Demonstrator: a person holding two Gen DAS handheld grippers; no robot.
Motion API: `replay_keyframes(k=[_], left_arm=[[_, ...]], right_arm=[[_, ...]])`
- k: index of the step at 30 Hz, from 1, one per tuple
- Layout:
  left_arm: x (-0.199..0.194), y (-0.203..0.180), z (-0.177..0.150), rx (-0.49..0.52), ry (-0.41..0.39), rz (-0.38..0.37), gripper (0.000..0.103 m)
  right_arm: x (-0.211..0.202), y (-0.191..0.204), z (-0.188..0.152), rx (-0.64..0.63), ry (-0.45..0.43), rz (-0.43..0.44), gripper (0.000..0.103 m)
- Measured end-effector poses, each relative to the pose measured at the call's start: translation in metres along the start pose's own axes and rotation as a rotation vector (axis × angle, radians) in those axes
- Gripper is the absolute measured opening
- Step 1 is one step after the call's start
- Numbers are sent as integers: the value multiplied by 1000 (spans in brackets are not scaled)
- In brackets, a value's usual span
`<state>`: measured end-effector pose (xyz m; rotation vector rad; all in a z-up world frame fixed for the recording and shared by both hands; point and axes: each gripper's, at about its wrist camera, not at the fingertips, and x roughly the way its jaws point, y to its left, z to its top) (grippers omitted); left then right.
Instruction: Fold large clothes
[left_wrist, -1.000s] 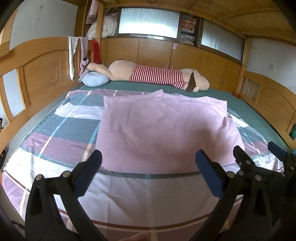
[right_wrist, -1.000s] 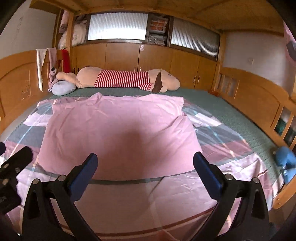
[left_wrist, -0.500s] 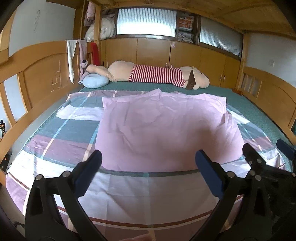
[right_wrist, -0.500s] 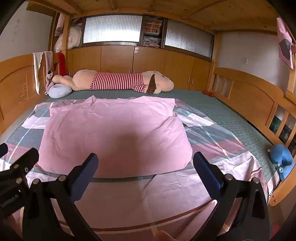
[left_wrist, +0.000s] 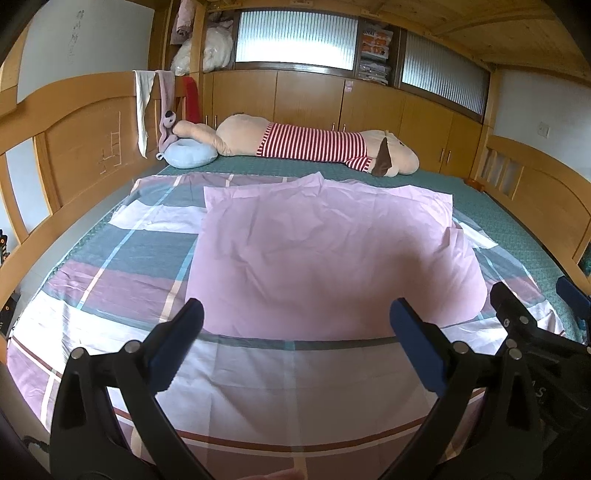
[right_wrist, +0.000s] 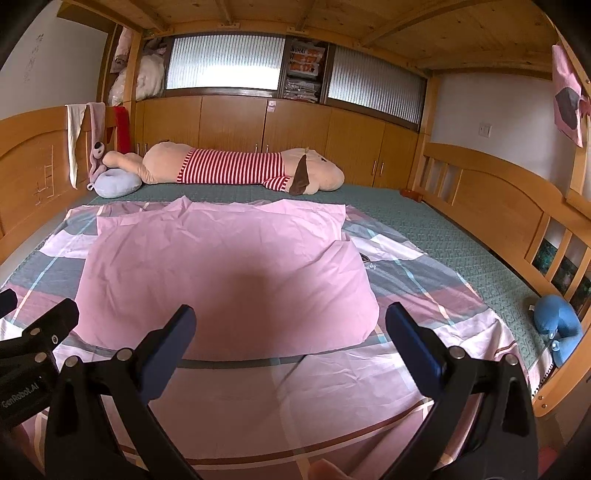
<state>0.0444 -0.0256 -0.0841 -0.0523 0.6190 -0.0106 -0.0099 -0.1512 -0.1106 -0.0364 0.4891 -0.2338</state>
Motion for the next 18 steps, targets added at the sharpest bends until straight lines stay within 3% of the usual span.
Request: replay_keyframes(k=[18], left_arm=[[0, 2, -1, 6, 5, 0, 101]], right_arm=[[-1, 0, 0, -2, 6, 1, 102]])
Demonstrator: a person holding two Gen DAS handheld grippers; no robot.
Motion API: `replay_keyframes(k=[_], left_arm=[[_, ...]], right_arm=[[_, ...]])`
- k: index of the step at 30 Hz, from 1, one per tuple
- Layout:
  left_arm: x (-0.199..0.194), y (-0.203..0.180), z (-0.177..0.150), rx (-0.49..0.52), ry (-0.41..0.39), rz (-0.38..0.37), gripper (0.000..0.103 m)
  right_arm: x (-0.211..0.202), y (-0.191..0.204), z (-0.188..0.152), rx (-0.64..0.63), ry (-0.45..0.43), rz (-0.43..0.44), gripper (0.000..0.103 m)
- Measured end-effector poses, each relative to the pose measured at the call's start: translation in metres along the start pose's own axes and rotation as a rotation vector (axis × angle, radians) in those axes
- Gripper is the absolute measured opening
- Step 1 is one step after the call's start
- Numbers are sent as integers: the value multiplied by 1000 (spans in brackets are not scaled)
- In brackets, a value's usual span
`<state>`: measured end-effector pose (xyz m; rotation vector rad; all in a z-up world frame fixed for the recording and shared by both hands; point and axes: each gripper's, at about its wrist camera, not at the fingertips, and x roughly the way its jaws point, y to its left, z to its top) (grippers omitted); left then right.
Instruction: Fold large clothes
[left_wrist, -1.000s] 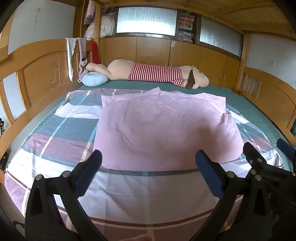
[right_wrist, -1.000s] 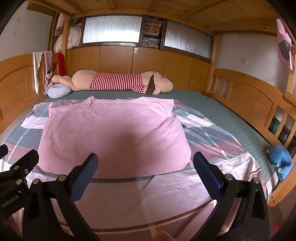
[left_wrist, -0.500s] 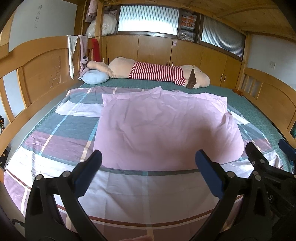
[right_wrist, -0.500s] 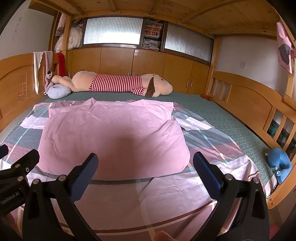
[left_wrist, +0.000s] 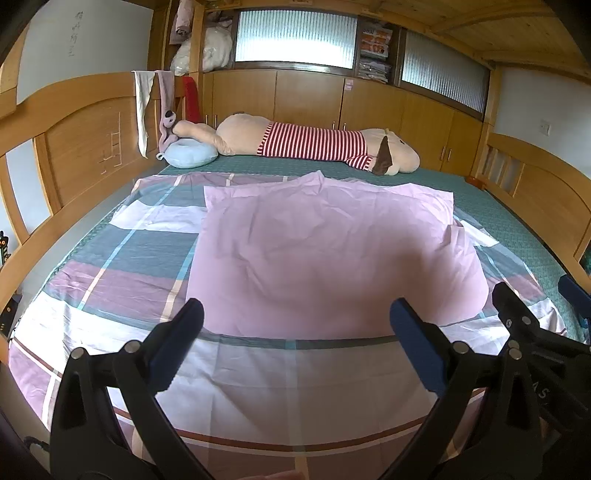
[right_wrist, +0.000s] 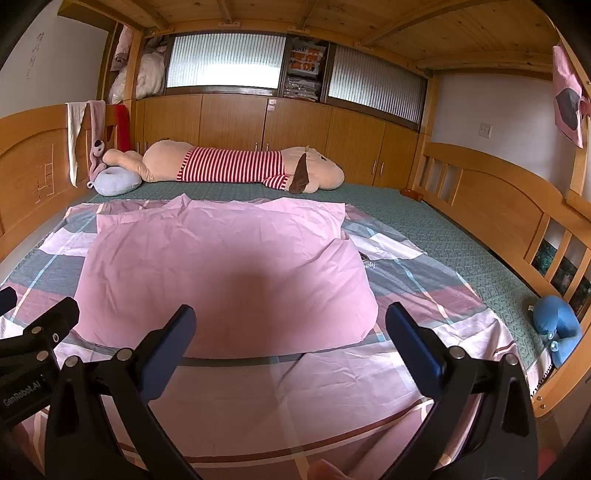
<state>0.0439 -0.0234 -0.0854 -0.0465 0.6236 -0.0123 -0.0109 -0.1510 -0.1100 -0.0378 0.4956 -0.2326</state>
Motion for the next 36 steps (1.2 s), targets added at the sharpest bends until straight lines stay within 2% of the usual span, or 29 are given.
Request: replay_keyframes(k=[21, 26, 36], left_arm=[[5, -2, -3, 12, 10, -4, 101], [4, -3, -4, 22, -11, 14, 101], [21, 7, -5, -25, 60, -27, 101]], right_arm=[[9, -1, -8, -10, 24, 10, 102], [12, -1, -9, -11, 30, 13, 102], [20, -4, -13, -3, 49, 11, 102]])
